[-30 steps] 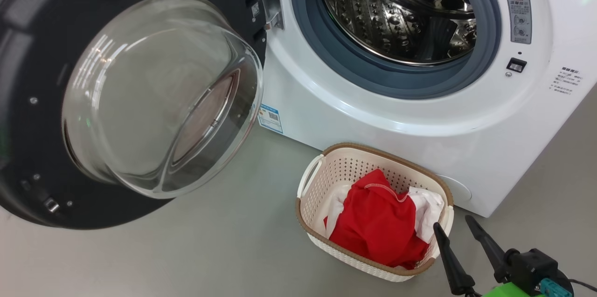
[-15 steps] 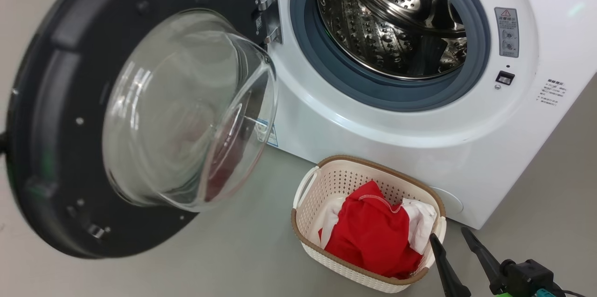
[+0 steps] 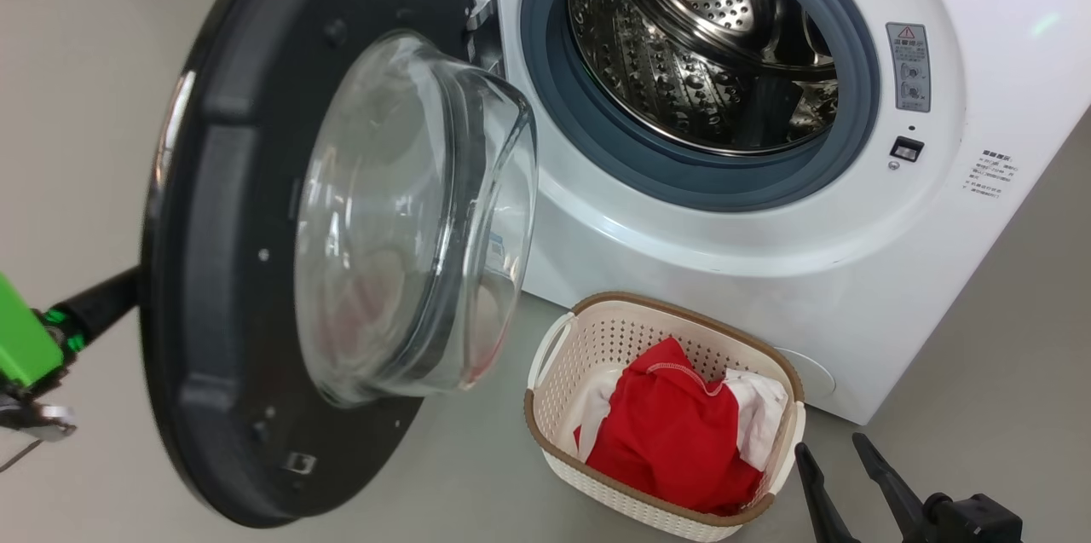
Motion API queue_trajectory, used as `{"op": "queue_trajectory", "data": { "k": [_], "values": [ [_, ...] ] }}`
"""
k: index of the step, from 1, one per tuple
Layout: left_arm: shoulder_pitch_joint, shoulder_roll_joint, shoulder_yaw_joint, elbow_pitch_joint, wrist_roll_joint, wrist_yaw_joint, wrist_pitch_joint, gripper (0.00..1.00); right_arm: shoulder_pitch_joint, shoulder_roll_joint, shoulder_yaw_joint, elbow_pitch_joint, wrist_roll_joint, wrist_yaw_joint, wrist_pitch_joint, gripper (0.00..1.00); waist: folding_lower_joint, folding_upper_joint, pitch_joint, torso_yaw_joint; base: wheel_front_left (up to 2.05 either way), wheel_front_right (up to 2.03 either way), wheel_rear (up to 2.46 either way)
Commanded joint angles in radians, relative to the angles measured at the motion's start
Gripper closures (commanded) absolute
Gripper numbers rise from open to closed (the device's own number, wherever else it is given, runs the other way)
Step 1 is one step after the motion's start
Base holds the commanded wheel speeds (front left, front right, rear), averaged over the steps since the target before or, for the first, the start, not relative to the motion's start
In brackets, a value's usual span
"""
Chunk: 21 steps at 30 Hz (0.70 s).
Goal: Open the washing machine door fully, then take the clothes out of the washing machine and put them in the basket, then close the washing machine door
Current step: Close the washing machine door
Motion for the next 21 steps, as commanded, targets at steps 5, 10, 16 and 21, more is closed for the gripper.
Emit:
{"op": "queue_trajectory", "data": {
  "k": [5,10,16,21],
  "values": [
    [-0.011,0.024,-0.02,-0.137,-0.029,-0.007,0.023,1.0,0.0,0.002,0.002,-0.034,-0.023,0.007,-0.006,0.0,0.0,0.0,-0.004,-0.01,0.0,0.0,0.0],
    [-0.005,0.011,-0.054,-0.215,-0.039,-0.007,0.021,1.0,-0.002,0.006,-0.005,-0.04,-0.026,0.007,-0.006,0.0,0.0,0.0,0.004,-0.032,0.0,0.0,0.0],
    [-0.018,-0.019,-0.09,-0.281,-0.044,-0.007,0.0,1.0,-0.01,0.009,-0.009,-0.042,-0.031,0.007,-0.006,0.0,0.0,0.0,0.018,-0.059,0.0,0.0,0.0],
    [-0.033,-0.043,-0.115,-0.314,-0.039,-0.007,-0.026,1.0,-0.02,0.008,-0.014,-0.044,-0.033,0.007,-0.006,0.0,0.0,0.0,0.029,-0.077,0.0,0.0,0.0]
  ]
}}
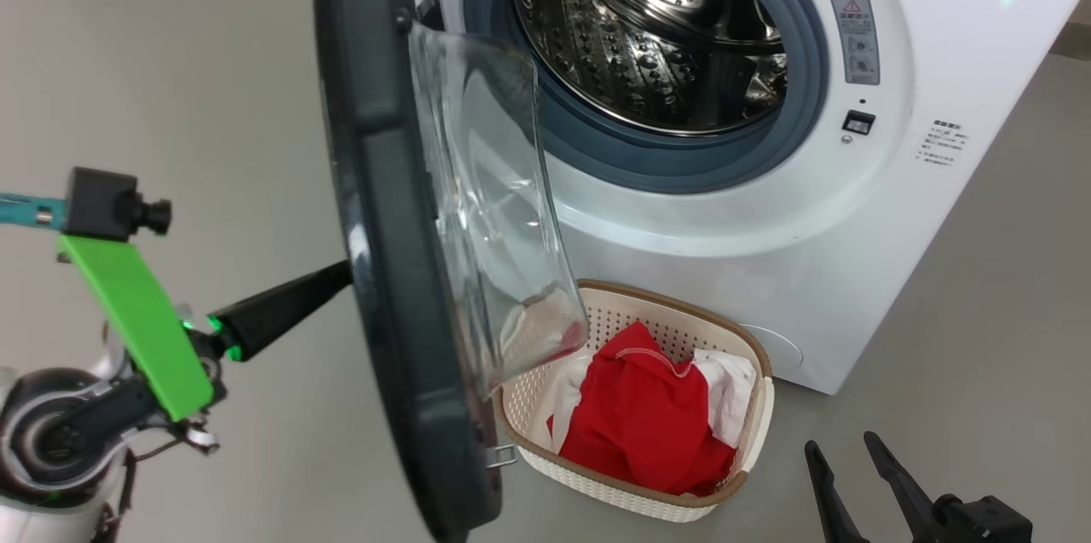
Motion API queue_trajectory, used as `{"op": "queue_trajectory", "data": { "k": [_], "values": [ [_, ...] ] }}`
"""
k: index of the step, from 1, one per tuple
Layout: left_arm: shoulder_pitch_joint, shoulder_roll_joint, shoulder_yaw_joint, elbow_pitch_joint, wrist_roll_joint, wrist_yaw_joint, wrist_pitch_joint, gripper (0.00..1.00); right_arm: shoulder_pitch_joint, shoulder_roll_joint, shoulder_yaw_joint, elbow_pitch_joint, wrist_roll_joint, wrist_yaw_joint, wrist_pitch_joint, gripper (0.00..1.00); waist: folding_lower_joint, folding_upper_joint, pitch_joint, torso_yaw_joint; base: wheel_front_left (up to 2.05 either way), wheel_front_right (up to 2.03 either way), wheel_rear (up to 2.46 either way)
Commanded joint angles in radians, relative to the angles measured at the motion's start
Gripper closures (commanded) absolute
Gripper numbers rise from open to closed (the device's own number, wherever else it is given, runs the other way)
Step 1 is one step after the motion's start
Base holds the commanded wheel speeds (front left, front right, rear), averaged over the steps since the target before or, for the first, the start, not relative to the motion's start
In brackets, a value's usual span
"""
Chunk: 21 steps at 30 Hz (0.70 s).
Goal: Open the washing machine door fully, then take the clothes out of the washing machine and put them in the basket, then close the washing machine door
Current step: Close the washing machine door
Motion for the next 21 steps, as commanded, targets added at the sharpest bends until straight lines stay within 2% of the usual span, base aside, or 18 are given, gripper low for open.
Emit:
{"op": "queue_trajectory", "data": {
  "k": [1,7,20,21],
  "values": [
    [-0.055,0.019,0.032,-0.042,-0.002,-0.007,-0.011,1.0,-0.036,-0.008,0.018,-0.028,-0.008,0.007,-0.006,0.0,0.0,0.0,0.008,-0.011,0.0,0.0,0.0],
    [-0.078,-0.009,0.01,-0.054,-0.004,-0.007,-0.059,1.0,-0.04,-0.008,0.014,-0.027,-0.009,0.007,-0.006,0.0,0.0,0.0,0.015,-0.029,0.0,0.0,0.0],
    [-0.037,0.009,0.007,-0.019,-0.008,-0.007,-0.163,1.0,-0.041,-0.003,0.012,-0.025,-0.007,0.007,-0.006,0.0,0.0,0.0,0.007,-0.02,0.0,0.0,0.0],
    [-0.024,0.01,0.009,-0.017,-0.009,-0.007,-0.174,0.97,-0.04,-0.003,0.013,-0.024,-0.007,0.007,-0.006,0.0,0.0,0.0,0.003,-0.018,0.0,0.0,0.0]
  ]
}}
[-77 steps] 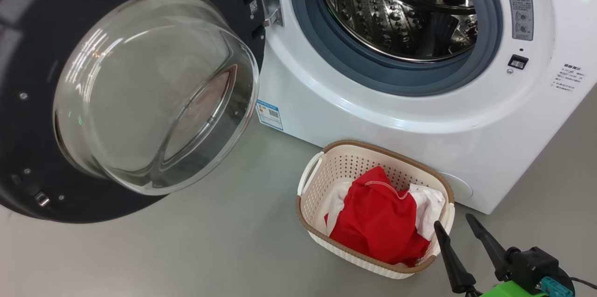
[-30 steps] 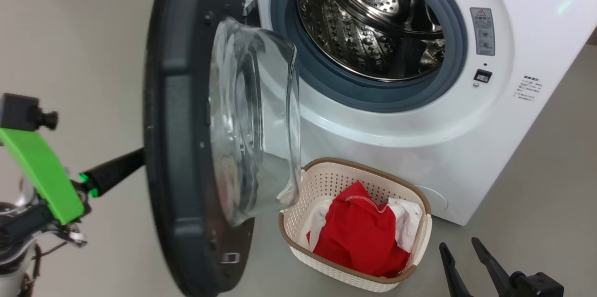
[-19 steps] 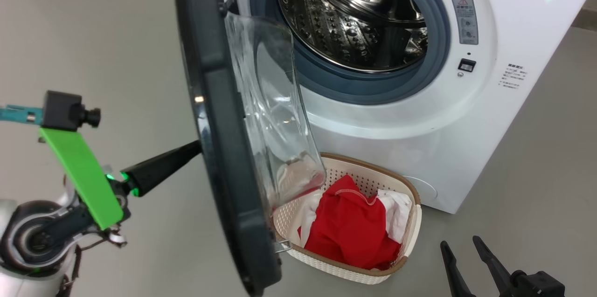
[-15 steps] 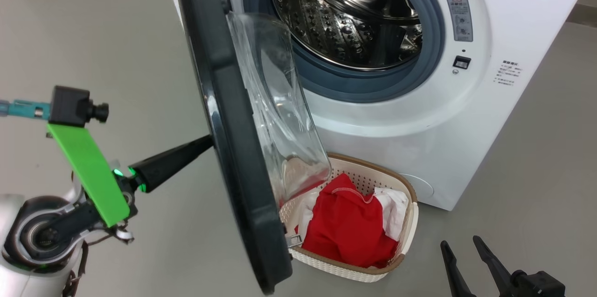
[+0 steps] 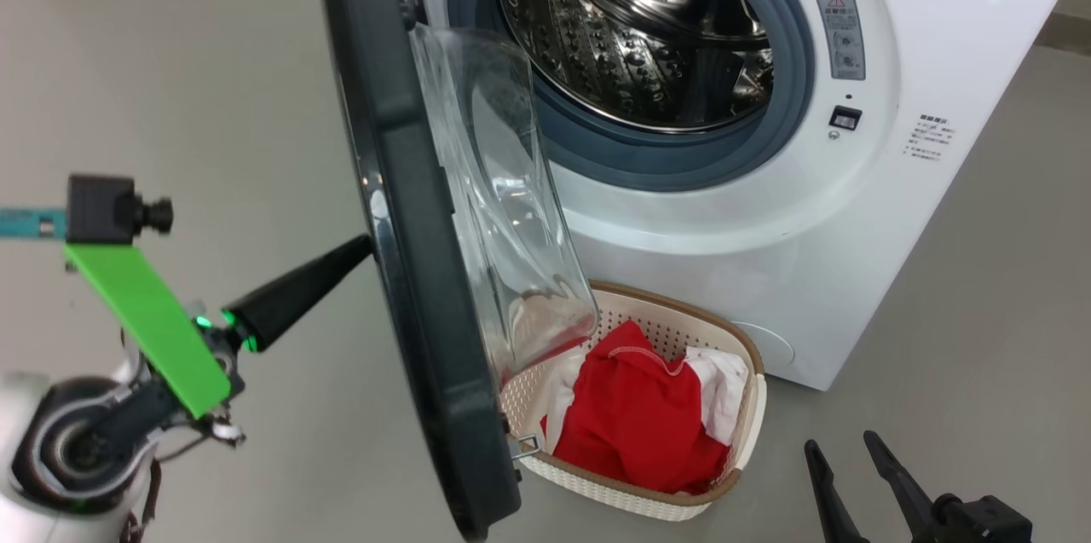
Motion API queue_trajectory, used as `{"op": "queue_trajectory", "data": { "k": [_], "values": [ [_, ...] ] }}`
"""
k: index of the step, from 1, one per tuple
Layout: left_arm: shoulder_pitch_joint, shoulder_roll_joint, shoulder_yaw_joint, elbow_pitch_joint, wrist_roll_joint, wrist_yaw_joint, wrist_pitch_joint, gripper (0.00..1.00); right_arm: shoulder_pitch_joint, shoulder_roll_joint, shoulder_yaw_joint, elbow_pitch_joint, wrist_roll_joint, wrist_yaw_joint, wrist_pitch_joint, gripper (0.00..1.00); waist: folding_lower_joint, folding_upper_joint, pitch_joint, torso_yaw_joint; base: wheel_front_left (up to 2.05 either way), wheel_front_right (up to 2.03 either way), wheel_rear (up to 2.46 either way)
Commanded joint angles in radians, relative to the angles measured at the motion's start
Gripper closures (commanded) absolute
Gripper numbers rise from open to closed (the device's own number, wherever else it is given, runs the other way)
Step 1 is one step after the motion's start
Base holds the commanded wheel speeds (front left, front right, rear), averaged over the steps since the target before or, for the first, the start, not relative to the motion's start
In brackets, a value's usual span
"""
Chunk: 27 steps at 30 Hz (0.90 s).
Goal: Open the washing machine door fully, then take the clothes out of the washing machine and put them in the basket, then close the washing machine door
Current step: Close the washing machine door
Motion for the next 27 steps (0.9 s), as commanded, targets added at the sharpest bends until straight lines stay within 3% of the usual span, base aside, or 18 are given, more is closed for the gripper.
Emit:
{"op": "queue_trajectory", "data": {
  "k": [1,4,5,6,8,10,11,12,27],
  "values": [
    [0.004,0.047,0.049,-0.013,-0.005,-0.007,-0.018,0.93,-0.037,-0.005,0.021,-0.022,-0.001,0.007,-0.006,0.0,0.0,0.0,-0.009,0.005,0.0,0.0,0.0],
    [0.058,0.051,0.061,-0.002,-0.013,-0.007,-0.056,0.78,-0.033,-0.004,0.027,-0.02,0.001,0.007,-0.006,0.0,0.0,0.0,-0.02,0.01,0.0,0.0,0.0],
    [0.099,0.051,0.071,0.005,-0.016,-0.007,-0.086,0.68,-0.029,-0.003,0.031,-0.019,0.002,0.007,-0.006,0.0,0.0,0.0,-0.026,0.013,0.0,0.0,0.0],
    [0.099,0.051,0.071,0.005,-0.016,-0.007,-0.086,0.68,-0.029,-0.003,0.031,-0.019,0.002,0.007,-0.006,0.0,0.0,0.0,-0.026,0.013,0.0,0.0,0.0],
    [0.163,0.046,0.082,0.016,-0.02,-0.007,-0.13,0.55,-0.025,-0.002,0.033,-0.019,0.003,0.007,-0.006,0.0,0.0,0.0,-0.033,0.021,0.0,0.0,0.0],
    [0.184,0.041,0.087,0.02,-0.024,-0.007,-0.146,0.49,-0.024,-0.002,0.034,-0.019,0.004,0.007,-0.006,0.0,0.0,0.0,-0.034,0.024,0.0,0.0,0.0],
    [0.222,0.032,0.094,0.025,-0.027,-0.007,-0.178,0.16,-0.021,-0.001,0.036,-0.018,0.004,0.007,-0.006,0.0,0.0,0.0,-0.036,0.031,0.0,0.0,0.0],
    [0.241,0.024,0.099,0.027,-0.031,-0.007,-0.194,0.0,-0.021,-0.001,0.037,-0.018,0.004,0.007,-0.006,0.0,0.0,0.0,-0.037,0.034,0.0,0.0,0.0],
    [0.431,-0.054,0.111,0.106,-0.017,-0.007,-0.39,0.0,-0.014,0.0,0.051,-0.014,0.004,0.007,-0.006,0.0,0.0,0.0,-0.047,0.055,0.0,0.0,0.0]
  ]
}}
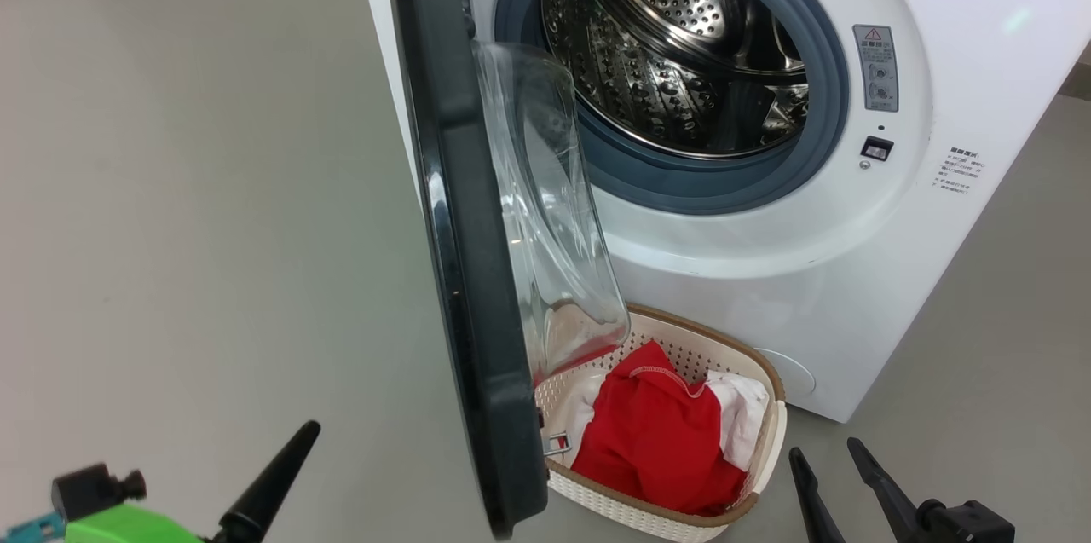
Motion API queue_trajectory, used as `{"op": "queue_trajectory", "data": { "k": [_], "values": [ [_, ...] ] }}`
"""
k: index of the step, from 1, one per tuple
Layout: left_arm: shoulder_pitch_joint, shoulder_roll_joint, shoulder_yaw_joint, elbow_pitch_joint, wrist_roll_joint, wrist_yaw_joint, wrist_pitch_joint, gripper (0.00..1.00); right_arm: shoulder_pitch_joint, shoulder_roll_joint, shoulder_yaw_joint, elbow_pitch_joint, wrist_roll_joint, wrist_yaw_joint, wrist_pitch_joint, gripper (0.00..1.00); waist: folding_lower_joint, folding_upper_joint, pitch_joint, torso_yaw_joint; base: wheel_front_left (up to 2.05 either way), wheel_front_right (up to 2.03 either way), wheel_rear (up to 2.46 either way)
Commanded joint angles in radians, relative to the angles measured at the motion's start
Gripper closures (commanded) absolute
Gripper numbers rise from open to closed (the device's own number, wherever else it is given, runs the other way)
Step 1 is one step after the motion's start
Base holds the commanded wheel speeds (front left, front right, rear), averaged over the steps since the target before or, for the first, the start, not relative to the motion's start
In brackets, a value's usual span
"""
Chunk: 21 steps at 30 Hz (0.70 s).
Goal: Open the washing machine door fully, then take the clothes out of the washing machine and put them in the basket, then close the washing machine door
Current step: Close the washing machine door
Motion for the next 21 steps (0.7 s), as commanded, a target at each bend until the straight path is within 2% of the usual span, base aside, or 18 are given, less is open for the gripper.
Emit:
{"op": "queue_trajectory", "data": {
  "k": [1,10,16,21],
  "values": [
    [-0.022,0.026,0.043,-0.014,0.006,-0.007,-0.013,0.0,-0.017,-0.01,0.025,-0.022,0.004,0.007,-0.006,0.0,0.0,-0.0001,0.001,0.0,0.0,0.0,0.0],
    [0.029,0.001,0.016,0.041,0.041,-0.007,-0.149,0.0,-0.02,-0.01,0.026,-0.021,0.002,0.007,-0.006,0.0,0.0,-0.0001,0.007,-0.001,0.0,0.0,0.0],
    [0.042,0.024,-0.063,0.083,0.15,-0.007,-0.306,0.0,-0.024,-0.01,0.026,-0.018,0.002,0.007,-0.006,0.0,0.0,-0.0001,0.01,-0.002,0.0,0.0,0.0],
    [0.037,0.035,-0.137,0.123,0.195,-0.007,-0.42,0.0,-0.029,-0.009,0.026,-0.016,0.003,0.007,-0.006,0.0,0.0,-0.0001,0.013,-0.001,0.0,0.0,0.0]
  ]
}}
